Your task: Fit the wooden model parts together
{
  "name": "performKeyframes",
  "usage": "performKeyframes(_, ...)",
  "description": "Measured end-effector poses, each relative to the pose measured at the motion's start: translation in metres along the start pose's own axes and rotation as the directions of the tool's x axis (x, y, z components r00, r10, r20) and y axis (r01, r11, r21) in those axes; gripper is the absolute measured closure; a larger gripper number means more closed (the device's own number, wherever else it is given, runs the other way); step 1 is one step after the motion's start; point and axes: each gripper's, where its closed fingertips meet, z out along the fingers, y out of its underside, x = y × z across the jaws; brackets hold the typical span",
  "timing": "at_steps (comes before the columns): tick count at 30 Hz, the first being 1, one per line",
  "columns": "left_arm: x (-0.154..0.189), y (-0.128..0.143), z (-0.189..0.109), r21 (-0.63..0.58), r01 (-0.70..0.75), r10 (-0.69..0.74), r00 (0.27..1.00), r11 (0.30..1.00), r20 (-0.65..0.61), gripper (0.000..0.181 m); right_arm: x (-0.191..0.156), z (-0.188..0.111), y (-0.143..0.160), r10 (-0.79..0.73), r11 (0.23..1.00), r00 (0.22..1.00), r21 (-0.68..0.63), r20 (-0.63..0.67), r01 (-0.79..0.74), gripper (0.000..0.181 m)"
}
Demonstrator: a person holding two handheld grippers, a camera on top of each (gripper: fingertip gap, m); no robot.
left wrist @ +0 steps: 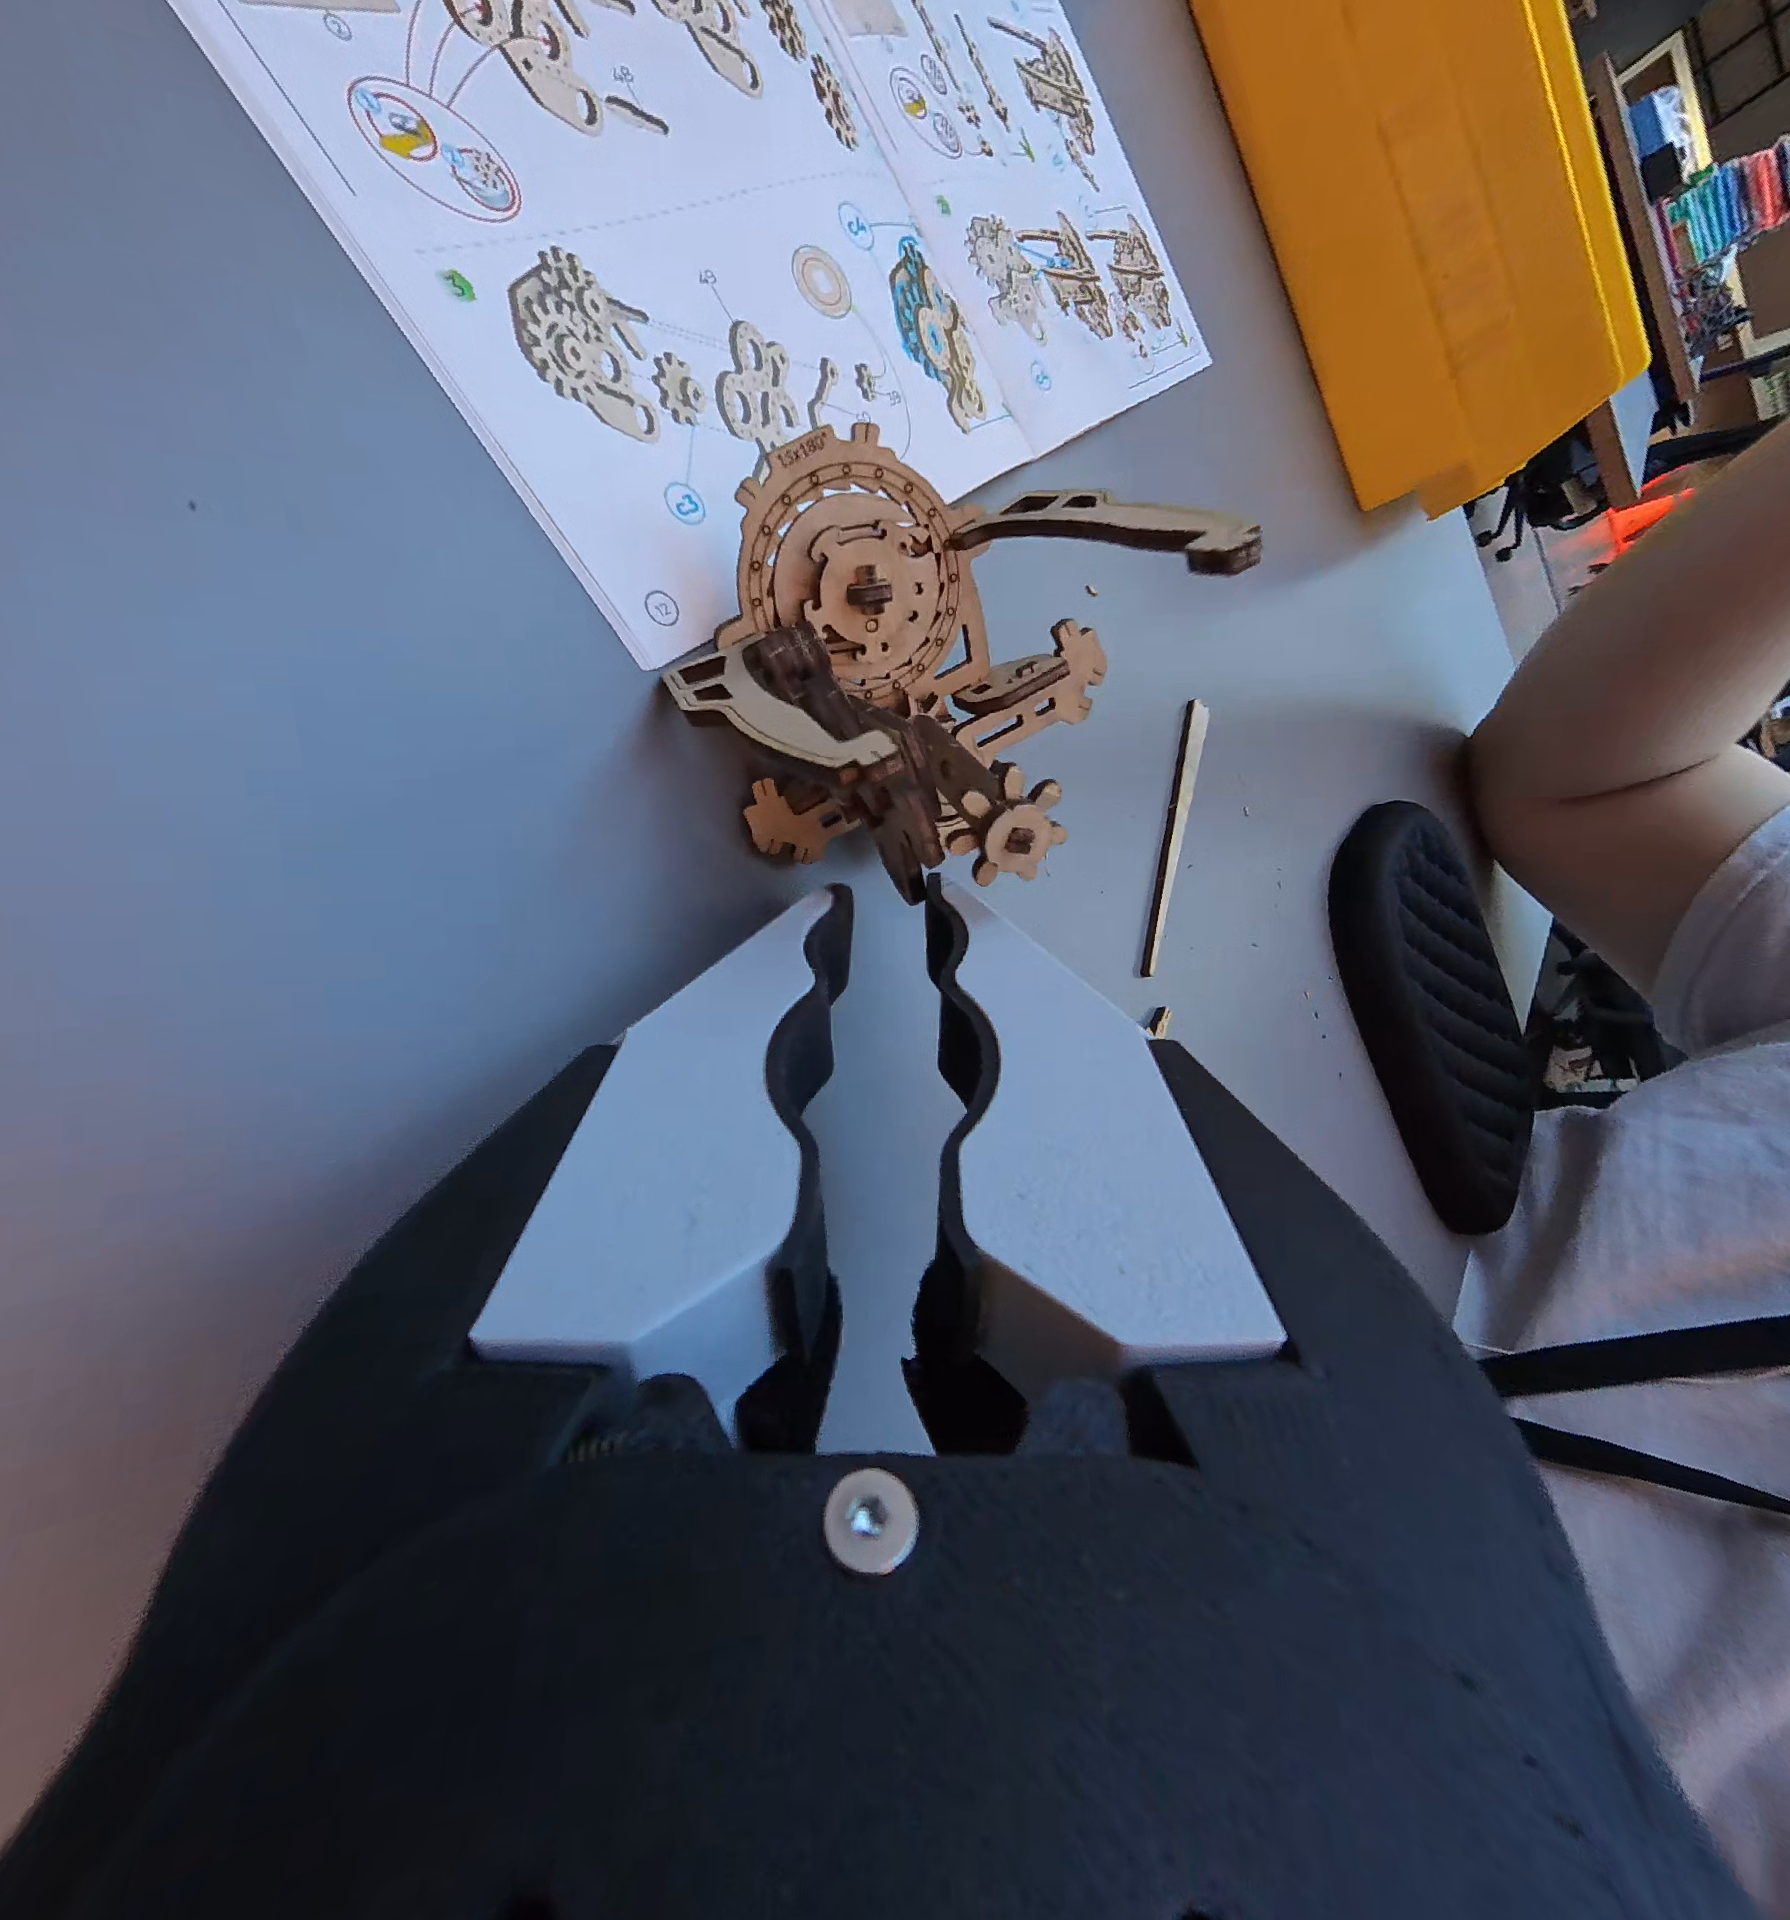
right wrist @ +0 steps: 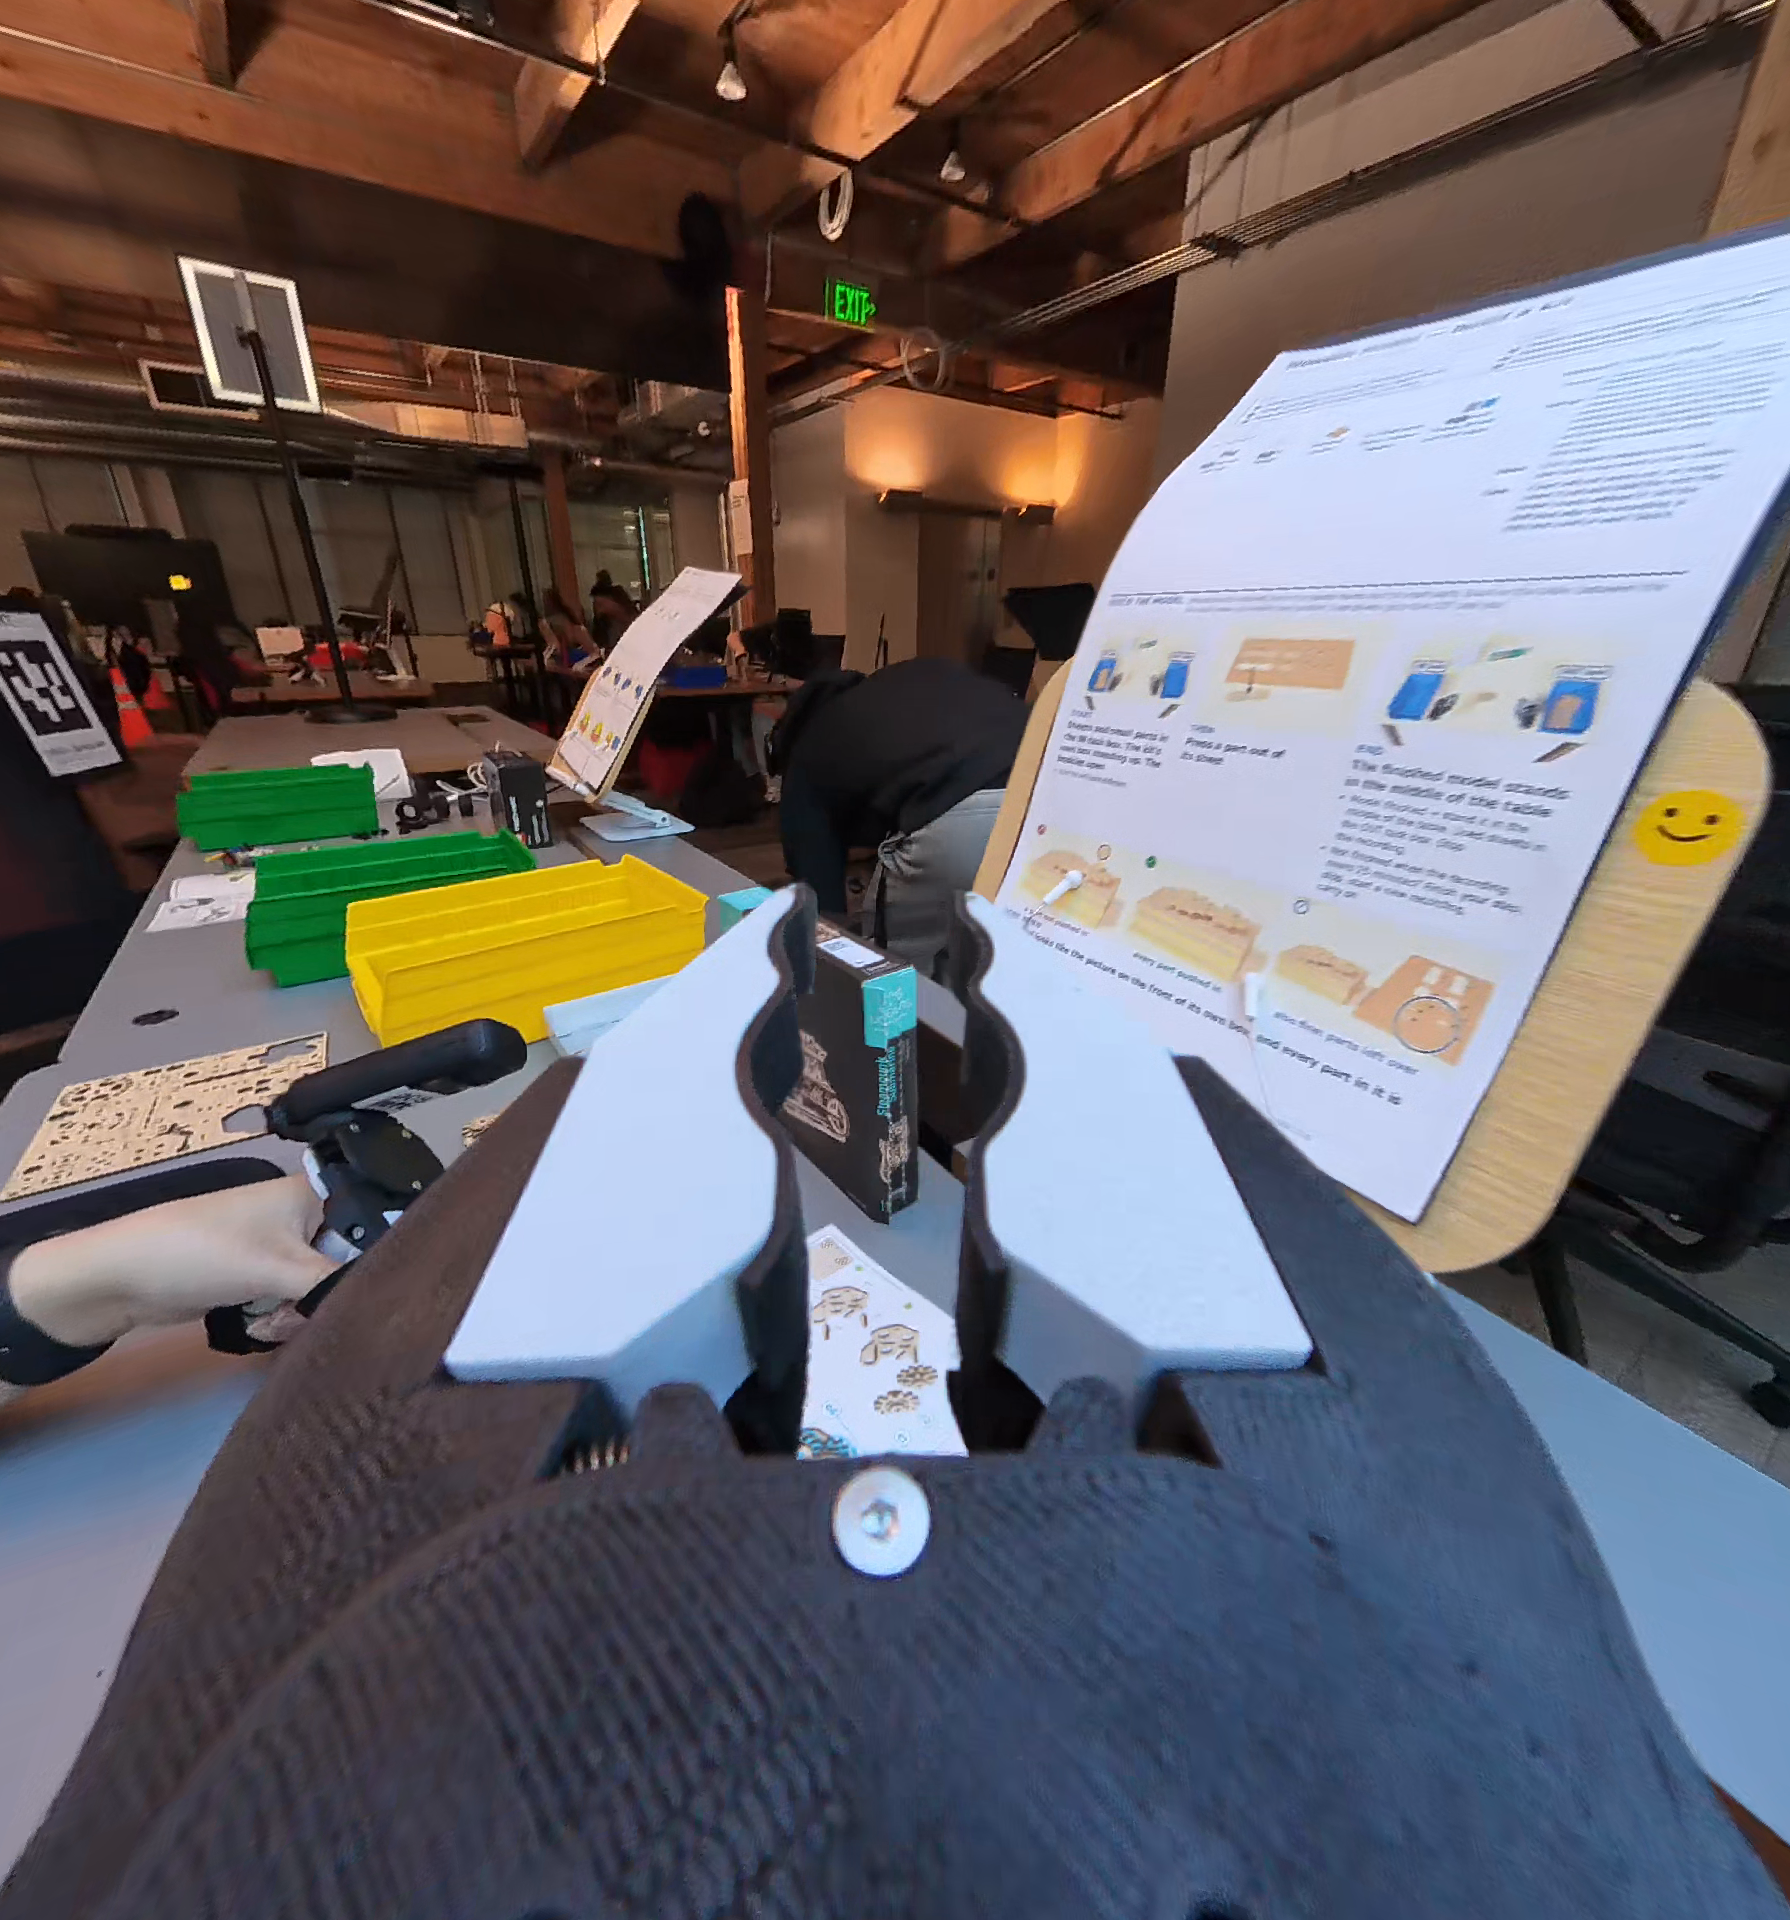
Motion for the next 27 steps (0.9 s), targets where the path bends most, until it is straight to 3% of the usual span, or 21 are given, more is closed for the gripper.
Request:
performKeyframes(5, 0.005, -0.001, 0.001, 0.01, 0.032, -0.031, 0.997, 0.999, -0.067, 0.178, 0.013, -0.011, -0.015, 0.012, 1.0, 1.0, 0.018, -0.014, -0.012, 0.158)
performKeyframes(8, 0.005, -0.002, 0.0, 0.01, 0.041, -0.04, 0.996, 0.999, -0.083, 0.178, 0.004, -0.012, -0.018, 0.03, 0.999, 0.999, 0.018, 0.024, -0.031, 0.158)
performKeyframes(12, 0.013, 0.0, -0.001, -0.005, 0.05, -0.05, 0.989, 0.999, -0.142, 0.18, -0.005, -0.01, -0.015, -0.051, 0.999, 0.999, -0.018, 0.017, 0.052, 0.158)
performKeyframes(19, 0.026, 0.01, 0.001, -0.078, -0.02, 0.007, 0.985, 0.997, -0.173, 0.18, -0.016, -0.005, -0.007, -0.205, 0.976, 0.979, -0.071, 0.002, 0.205, 0.158)
performKeyframes(27, 0.036, 0.028, 0.008, -0.176, -0.116, 0.084, 0.98, 0.978, -0.179, 0.18, -0.014, -0.004, -0.003, -0.19, 0.978, 0.982, -0.082, 0.01, 0.191, 0.158)
